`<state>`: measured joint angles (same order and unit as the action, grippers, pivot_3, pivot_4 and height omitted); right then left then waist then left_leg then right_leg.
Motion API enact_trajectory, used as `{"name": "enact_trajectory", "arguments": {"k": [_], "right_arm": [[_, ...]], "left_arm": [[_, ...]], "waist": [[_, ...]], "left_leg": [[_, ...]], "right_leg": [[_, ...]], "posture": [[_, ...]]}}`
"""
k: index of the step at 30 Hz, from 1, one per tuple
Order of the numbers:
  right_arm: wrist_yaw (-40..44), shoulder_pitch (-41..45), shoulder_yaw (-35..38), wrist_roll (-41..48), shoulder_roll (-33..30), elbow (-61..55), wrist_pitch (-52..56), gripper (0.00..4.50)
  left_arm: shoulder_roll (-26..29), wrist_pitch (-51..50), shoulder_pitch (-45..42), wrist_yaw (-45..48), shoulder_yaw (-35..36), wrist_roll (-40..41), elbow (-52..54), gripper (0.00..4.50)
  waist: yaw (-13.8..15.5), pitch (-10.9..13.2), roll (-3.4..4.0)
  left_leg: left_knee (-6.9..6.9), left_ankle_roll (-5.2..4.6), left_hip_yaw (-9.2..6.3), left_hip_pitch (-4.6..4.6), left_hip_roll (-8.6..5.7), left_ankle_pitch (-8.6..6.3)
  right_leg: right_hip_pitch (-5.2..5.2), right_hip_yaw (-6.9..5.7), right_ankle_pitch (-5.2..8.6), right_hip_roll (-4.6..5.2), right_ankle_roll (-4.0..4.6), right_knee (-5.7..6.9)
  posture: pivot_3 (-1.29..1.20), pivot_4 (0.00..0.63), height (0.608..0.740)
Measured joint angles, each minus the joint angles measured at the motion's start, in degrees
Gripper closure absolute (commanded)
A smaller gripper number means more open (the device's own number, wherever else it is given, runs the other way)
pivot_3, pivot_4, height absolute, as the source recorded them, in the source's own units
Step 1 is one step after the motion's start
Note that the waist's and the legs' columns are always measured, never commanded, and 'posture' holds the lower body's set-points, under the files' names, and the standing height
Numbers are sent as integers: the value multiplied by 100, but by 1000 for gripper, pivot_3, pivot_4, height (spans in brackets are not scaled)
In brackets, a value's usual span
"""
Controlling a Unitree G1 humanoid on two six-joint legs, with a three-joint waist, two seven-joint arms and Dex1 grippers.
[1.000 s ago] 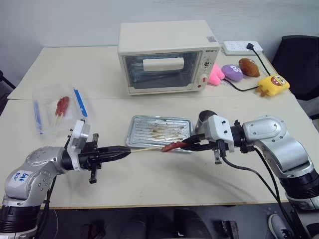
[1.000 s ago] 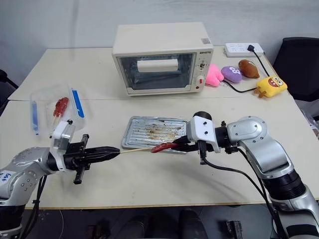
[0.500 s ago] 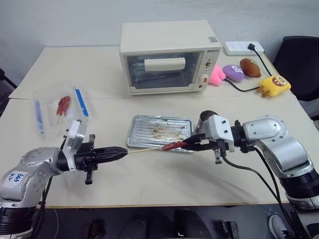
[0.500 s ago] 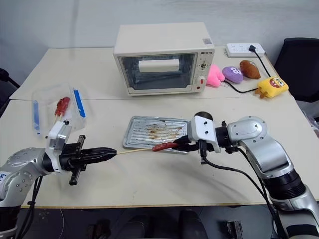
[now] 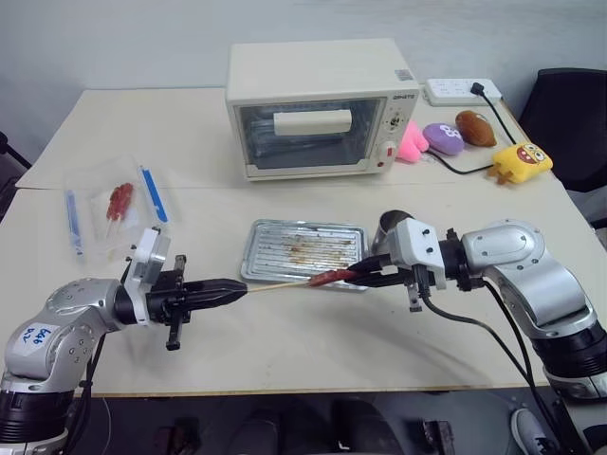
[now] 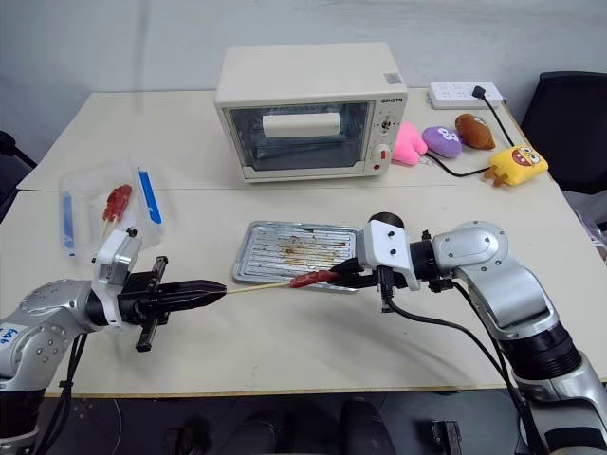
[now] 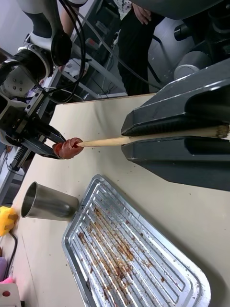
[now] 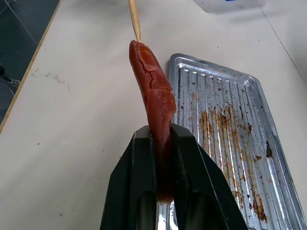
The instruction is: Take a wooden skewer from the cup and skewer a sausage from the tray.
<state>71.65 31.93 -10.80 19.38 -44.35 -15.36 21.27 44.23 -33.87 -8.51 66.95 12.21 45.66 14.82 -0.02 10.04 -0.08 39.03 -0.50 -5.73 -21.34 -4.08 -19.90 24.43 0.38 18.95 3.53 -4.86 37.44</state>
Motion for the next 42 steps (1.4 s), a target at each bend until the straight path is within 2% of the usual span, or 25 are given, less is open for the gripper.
{"name": "enact_trajectory", "arguments": {"k": [42], "right_arm": [[-161, 312, -424, -118, 436, -240, 233, 4291]], "left_arm": [[-485, 60, -466, -161, -482, -273, -160, 4500]], "waist": [[-2, 0, 0]], "left_leg": [[4, 0, 0, 0, -1, 0]], "right_leg": [[1, -1, 0, 0, 0, 4]], "posture": [[0, 150, 740]]}}
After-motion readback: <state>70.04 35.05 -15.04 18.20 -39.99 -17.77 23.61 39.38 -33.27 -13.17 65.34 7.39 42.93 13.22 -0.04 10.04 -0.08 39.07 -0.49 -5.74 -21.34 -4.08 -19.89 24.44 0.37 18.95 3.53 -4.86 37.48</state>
